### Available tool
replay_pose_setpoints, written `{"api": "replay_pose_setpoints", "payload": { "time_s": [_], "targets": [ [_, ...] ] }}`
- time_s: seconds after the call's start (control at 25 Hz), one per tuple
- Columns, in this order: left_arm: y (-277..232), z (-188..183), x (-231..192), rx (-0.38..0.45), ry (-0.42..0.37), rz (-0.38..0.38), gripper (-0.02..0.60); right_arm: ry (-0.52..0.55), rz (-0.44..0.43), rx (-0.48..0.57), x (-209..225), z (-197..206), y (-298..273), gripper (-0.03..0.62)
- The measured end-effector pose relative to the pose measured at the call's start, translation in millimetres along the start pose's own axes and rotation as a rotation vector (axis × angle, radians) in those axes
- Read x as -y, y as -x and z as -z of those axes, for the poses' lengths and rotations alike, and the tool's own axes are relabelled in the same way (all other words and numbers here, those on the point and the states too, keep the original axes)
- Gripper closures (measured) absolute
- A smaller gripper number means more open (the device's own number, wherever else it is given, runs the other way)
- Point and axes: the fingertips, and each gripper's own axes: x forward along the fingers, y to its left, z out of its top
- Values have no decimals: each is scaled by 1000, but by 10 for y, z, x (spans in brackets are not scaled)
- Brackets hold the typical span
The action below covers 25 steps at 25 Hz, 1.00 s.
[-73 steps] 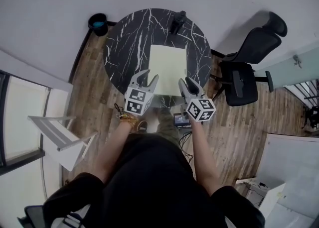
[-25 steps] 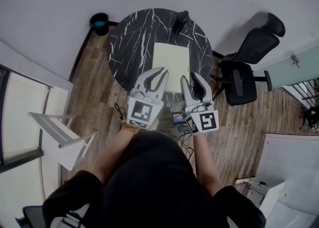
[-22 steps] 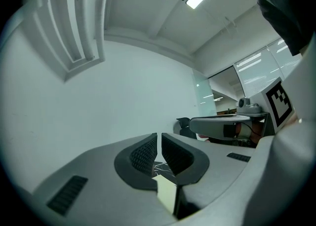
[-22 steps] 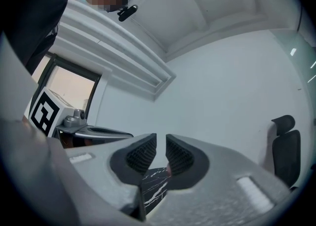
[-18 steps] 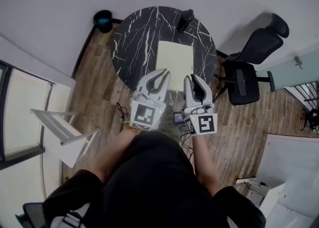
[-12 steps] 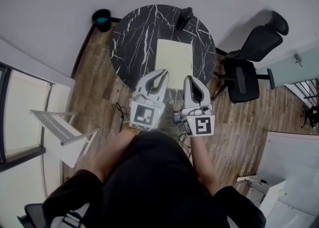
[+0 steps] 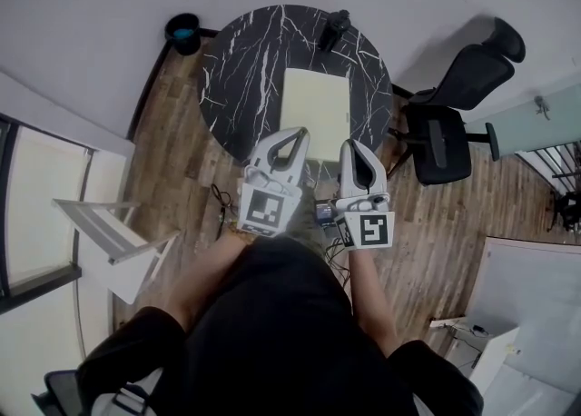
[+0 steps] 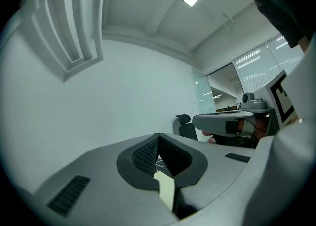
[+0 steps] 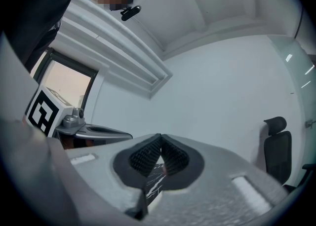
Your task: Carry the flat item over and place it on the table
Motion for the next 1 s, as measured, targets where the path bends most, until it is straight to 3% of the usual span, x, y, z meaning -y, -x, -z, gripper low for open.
{"api": "replay_pose_setpoints", "payload": {
  "time_s": [1.0],
  "targets": [
    [-23,166,136,-41,18,39,572,-6,1,-13,34,61,95,597]
  ]
}}
